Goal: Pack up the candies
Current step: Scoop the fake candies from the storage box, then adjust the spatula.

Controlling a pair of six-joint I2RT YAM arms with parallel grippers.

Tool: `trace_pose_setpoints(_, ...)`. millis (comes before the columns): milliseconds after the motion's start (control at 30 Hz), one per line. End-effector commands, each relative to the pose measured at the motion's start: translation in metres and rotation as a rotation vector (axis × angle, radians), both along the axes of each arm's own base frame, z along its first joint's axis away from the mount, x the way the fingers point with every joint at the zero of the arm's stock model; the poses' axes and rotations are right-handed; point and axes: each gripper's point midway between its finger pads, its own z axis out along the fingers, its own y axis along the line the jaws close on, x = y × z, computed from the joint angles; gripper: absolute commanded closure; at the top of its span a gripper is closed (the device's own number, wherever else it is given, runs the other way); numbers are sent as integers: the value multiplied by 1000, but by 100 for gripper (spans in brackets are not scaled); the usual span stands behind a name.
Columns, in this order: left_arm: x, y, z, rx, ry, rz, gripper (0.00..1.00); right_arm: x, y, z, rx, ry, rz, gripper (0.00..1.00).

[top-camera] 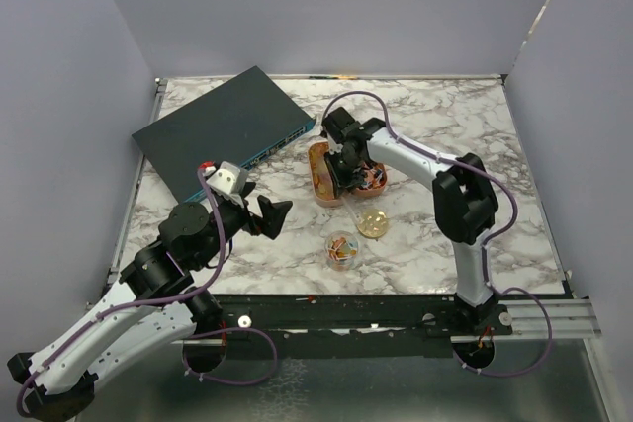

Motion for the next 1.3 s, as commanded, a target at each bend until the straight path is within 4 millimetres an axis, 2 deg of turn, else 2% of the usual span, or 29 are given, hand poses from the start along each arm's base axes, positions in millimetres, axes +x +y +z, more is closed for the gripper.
trace_pose_setpoints(0,2,3,-11,39,13,17,1,7,3,22,36,-119,43,100)
trace_pose_setpoints(300,6,0,-19,64,32,22,1,-4,-2,48,82,-223,87,100)
trace_pose_setpoints(533,10,-2,-24,77,53,33,1,-23,-17,67,82,-306,160,99)
trace_pose_setpoints(833,17,-12,-31,83,101,39,1,-58,-40,86,45,-458,378,99)
trace_pose_setpoints(1267,26,-35,-26,85,140,-1,1,-118,-48,96,-37,-557,706,100)
